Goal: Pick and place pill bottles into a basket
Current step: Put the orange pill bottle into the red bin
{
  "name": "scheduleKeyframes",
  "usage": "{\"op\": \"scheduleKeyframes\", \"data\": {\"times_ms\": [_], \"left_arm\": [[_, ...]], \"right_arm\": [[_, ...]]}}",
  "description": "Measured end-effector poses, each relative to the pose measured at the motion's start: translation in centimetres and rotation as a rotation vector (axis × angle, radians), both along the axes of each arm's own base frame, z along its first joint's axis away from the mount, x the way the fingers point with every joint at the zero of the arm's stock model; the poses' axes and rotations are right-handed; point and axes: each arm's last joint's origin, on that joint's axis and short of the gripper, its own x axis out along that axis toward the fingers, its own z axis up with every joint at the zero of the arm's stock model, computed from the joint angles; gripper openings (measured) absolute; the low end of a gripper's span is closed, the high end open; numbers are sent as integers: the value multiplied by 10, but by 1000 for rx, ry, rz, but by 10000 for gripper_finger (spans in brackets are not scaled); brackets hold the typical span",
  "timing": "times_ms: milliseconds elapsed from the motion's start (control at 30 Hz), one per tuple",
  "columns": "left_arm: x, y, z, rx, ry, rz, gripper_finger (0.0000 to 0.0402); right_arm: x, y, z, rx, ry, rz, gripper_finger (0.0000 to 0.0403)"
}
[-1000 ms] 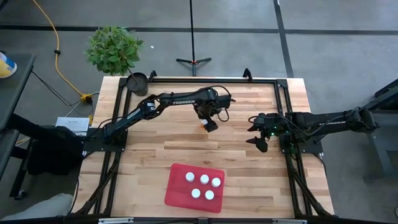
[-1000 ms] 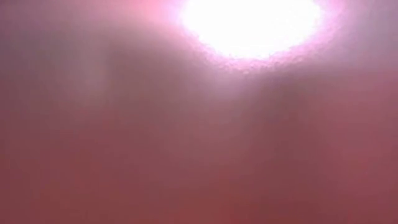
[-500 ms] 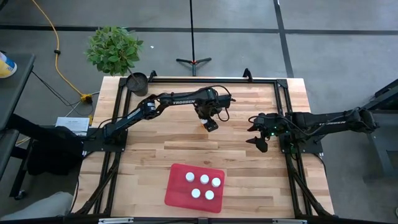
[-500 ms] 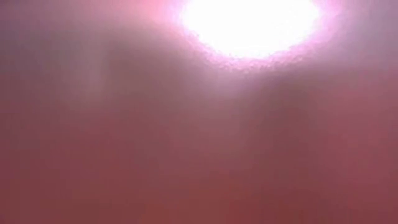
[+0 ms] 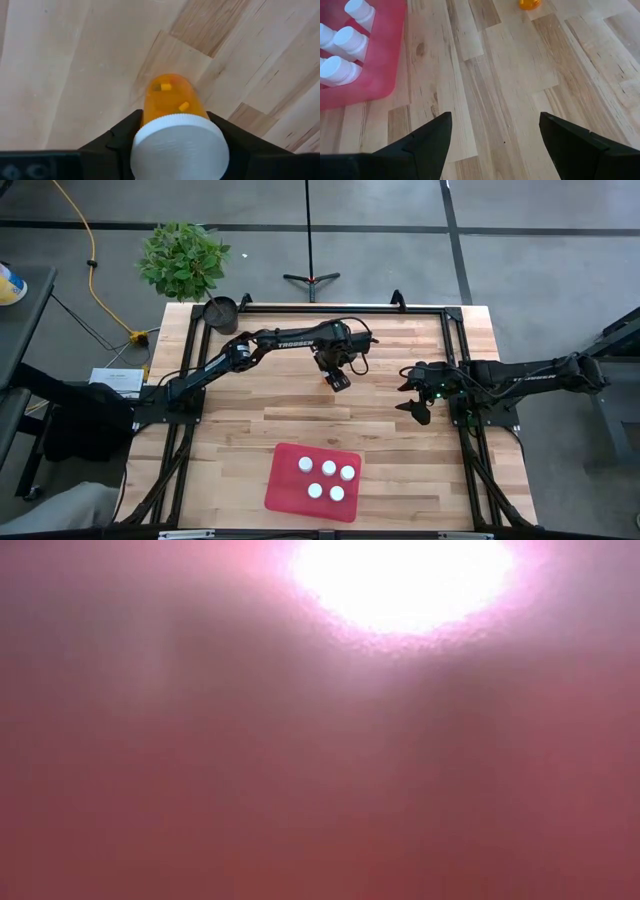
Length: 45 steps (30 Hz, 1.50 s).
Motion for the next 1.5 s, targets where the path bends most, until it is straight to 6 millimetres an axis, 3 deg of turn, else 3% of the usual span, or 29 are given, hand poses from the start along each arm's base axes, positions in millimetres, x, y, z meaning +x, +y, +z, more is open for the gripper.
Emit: {"op": "scheduleKeyframes", "data": {"times_ms": [233, 400, 767, 1000, 1267, 1500], "left_arm": [[-1, -1, 0, -18, 13, -17, 246], [-2, -1, 0, -25, 21, -19, 224], [-6, -2, 0, -36, 59, -40, 239], [-7, -2, 1, -37, 62, -45, 224], [-9, -3, 23, -34, 28, -56, 238], [-21, -7, 59, -46, -31, -52, 224]], "right_arm": [[0, 0, 0, 0, 0, 0, 291], [0, 0, 0, 0, 0, 0, 291], [0, 0, 0, 0, 0, 0, 291], [0, 0, 0, 1, 0, 1, 291], [0, 0, 0, 1, 1, 1, 291], [0, 0, 0, 4, 3, 5, 291]]}}
